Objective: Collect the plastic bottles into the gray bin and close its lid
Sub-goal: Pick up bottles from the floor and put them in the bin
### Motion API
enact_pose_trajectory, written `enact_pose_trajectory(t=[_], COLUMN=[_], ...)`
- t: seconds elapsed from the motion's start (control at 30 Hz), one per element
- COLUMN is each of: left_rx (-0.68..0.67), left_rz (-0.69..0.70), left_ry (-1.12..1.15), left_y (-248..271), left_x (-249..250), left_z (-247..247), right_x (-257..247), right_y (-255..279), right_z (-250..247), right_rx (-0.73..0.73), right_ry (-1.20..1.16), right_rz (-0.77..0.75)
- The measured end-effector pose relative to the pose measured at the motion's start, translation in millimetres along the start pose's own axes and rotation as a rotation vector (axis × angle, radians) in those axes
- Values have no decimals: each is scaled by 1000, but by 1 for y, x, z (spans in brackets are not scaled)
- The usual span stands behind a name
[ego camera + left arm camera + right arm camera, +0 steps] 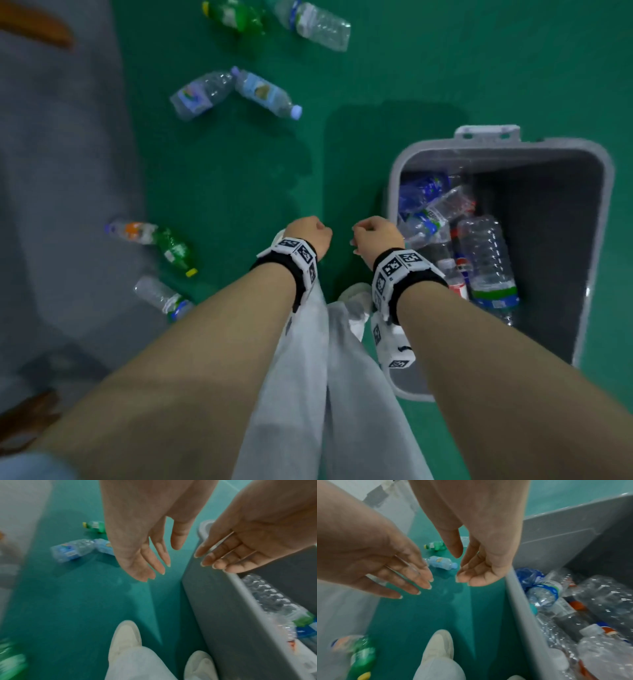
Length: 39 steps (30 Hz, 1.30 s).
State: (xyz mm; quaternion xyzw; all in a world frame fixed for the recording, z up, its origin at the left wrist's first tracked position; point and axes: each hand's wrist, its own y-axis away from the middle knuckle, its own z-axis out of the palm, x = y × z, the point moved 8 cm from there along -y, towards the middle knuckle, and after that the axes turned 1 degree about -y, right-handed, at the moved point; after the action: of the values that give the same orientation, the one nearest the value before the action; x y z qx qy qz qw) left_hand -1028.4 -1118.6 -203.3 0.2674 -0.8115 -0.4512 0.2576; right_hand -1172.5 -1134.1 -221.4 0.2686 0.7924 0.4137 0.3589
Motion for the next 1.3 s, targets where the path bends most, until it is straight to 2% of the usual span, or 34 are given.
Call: enact_pose_trajectory(t=[0.17,0.33,0.53,0.73,0.93,1.07,1.3], left_rx=[67,96,-12,-35,-83,-225,-177], left_rz=[-163,-333,-452,-595,-674,-734,-734], left_ry=[177,213,258,392,462,482,589], left_y=[-2,-2,-5,-17,-38,-55,-105], left_x=[-110,-233,-348,-462,-533,-558,-587], left_z=[-30,-37,-9,28,57,82,84], right_x=[-14,-20,-20,-19,-36,-45,-61], right_y=[16,28,29,29,24,5,-40], right_z=[76,152,228,339,434,488,544], right_rx=[-142,-224,-240,-286,-337,-316,-229], right_ry=[137,267,378,442,481,552,726], right_rz=[-29,-44,-21,1,-42,-106,-183])
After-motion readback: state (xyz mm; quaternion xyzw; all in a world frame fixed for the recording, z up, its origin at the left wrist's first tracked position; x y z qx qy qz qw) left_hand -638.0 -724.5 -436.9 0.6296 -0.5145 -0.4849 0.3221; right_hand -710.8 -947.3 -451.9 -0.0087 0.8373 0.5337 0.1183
